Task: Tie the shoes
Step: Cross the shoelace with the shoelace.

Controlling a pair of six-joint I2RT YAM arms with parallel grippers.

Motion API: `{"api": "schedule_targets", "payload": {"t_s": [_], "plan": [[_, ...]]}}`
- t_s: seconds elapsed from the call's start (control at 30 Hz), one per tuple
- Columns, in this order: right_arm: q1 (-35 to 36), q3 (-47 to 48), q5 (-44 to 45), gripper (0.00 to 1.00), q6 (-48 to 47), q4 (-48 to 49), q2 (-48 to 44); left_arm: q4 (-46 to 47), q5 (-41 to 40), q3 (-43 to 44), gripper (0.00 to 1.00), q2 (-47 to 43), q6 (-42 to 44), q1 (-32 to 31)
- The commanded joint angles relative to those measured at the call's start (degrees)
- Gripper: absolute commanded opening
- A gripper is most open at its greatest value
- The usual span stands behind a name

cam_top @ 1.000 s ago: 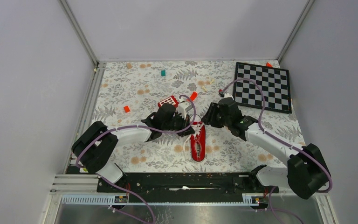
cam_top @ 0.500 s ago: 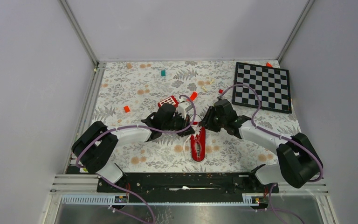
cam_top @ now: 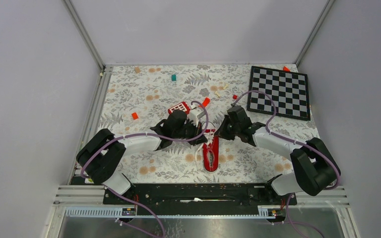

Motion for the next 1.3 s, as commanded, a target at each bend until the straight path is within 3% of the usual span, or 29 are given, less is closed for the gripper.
{"api": "schedule_targets", "payload": {"t_s": [0.0, 0.13, 0.4, 0.5, 0.53, 0.6, 0.73, 1.0, 1.27], "plan": [[-1.0, 4.3, 5.1, 0.0, -5.3, -4.4, -2.6, 1.4, 1.0, 0.3, 0.0, -2.9, 0.8, -0.2], [-1.2, 8.3, 10.1, 0.0, -9.7, -6.3, -1.4, 0.5, 1.0, 0.2, 0.0, -3.7, 1.0, -0.2], [-1.8, 13.2, 11.6, 0.01, -11.8, -9.8, -0.3, -0.7, 1.4, 0.3, 0.0, -4.0, 0.9, -0.2], [-1.8, 12.0, 9.9, 0.39, -10.7, -10.8, -0.8, -0.8, 1.6, 0.5, 0.0, -3.8, 0.7, -0.2], [-1.8, 10.9, 8.6, 0.47, -9.7, -10.7, -1.0, -0.8, 1.8, 0.6, 0.0, -3.7, 0.7, -0.2], [-1.8, 8.2, 4.5, 0.52, -7.1, -9.0, -0.9, -0.8, 2.0, 0.8, 0.0, -3.6, 0.7, -0.2], [-1.8, 3.3, -2.1, 0.52, -3.8, -4.0, -0.3, -1.3, 2.2, 1.3, 0.0, -3.5, 1.1, -0.2], [-1.8, 3.4, -3.1, 0.4, -4.0, -2.8, 1.0, -0.9, 2.7, 1.2, 0.0, -2.9, 0.6, -0.2], [-1.8, 4.9, -3.1, 0.44, -4.2, -2.7, 1.6, -0.8, 2.3, 0.8, 0.0, -3.5, 0.9, -0.2]]}}
